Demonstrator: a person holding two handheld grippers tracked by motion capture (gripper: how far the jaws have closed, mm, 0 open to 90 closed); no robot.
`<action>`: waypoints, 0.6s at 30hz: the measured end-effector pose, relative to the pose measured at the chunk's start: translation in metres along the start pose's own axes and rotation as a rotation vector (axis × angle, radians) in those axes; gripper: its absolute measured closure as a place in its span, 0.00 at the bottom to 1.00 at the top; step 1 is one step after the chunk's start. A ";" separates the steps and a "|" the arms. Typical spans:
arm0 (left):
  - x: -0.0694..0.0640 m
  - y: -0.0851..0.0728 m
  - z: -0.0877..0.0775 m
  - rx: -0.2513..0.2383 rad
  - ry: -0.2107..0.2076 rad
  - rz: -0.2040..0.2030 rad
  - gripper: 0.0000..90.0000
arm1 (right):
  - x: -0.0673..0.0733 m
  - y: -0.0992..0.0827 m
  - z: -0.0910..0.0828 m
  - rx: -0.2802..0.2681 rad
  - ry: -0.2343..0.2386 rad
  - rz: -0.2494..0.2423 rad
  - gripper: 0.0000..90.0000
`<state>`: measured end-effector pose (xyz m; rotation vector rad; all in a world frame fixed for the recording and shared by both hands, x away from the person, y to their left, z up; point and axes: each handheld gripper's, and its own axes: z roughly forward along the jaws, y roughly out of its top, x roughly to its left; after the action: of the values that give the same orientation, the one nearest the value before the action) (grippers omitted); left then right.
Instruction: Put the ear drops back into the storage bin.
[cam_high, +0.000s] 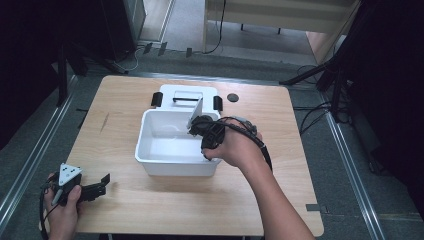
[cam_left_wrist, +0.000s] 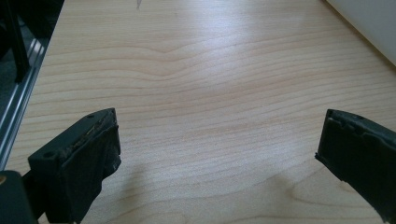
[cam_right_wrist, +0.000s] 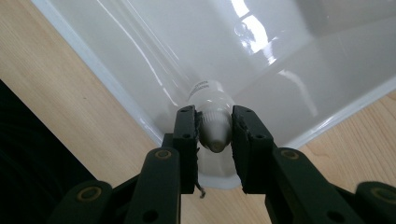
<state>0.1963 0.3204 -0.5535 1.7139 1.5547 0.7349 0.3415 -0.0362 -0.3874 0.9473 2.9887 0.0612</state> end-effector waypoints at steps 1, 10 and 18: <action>0.000 0.000 0.000 0.000 0.000 0.000 0.00 | -0.001 0.000 0.000 0.001 0.002 -0.003 0.81; 0.000 0.000 0.000 -0.002 0.001 0.000 0.00 | -0.004 0.001 0.006 0.013 0.005 0.005 0.81; 0.000 0.000 0.000 0.000 0.001 0.002 0.00 | -0.004 0.001 0.012 0.016 -0.007 -0.011 0.81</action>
<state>0.1963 0.3203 -0.5535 1.7150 1.5538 0.7366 0.3451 -0.0370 -0.3996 0.9309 2.9922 0.0343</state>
